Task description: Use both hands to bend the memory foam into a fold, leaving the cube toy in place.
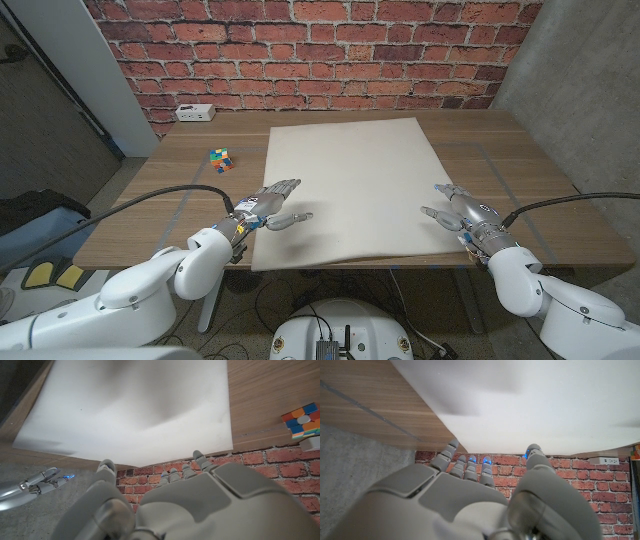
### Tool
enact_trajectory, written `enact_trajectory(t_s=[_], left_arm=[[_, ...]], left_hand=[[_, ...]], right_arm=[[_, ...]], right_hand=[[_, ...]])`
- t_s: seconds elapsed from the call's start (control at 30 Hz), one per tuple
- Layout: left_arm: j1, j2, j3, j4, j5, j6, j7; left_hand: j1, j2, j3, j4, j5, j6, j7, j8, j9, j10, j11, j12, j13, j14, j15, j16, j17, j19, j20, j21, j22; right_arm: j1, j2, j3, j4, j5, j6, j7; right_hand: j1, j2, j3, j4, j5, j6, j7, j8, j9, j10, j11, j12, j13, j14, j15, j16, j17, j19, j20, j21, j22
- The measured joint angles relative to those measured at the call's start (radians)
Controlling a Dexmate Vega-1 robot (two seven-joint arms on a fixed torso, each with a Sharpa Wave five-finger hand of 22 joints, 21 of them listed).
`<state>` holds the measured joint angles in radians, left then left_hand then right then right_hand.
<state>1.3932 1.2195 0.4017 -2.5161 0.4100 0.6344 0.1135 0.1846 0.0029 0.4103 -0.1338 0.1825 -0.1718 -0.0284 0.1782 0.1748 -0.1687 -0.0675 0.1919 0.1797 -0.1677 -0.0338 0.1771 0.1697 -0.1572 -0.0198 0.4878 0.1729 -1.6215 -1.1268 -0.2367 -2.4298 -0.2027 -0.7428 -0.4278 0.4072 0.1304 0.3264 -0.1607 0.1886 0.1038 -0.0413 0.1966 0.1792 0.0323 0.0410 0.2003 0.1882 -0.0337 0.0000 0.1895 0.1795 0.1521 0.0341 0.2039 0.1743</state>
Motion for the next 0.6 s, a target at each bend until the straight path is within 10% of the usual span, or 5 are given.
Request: enact_trajectory(t_s=[0.6], left_arm=[[-0.032,0.015,0.024,-0.019,-0.012,0.042,-0.049]], left_hand=[[0.000,-0.008,-0.008,0.000,0.000,0.000,0.000,0.000,0.000,0.000,0.000,0.000,0.000,0.000,0.000,0.000,0.000,0.005,0.005,-0.004,0.002]], right_arm=[[-0.047,-0.036,0.017,-0.022,0.009,-0.062,0.001]], right_hand=[[0.005,-0.005,0.000,0.000,0.000,-0.004,-0.004,0.000,0.005,0.000,0.000,0.000,0.000,0.000,0.000,0.000,0.000,0.000,0.000,0.000,0.000]])
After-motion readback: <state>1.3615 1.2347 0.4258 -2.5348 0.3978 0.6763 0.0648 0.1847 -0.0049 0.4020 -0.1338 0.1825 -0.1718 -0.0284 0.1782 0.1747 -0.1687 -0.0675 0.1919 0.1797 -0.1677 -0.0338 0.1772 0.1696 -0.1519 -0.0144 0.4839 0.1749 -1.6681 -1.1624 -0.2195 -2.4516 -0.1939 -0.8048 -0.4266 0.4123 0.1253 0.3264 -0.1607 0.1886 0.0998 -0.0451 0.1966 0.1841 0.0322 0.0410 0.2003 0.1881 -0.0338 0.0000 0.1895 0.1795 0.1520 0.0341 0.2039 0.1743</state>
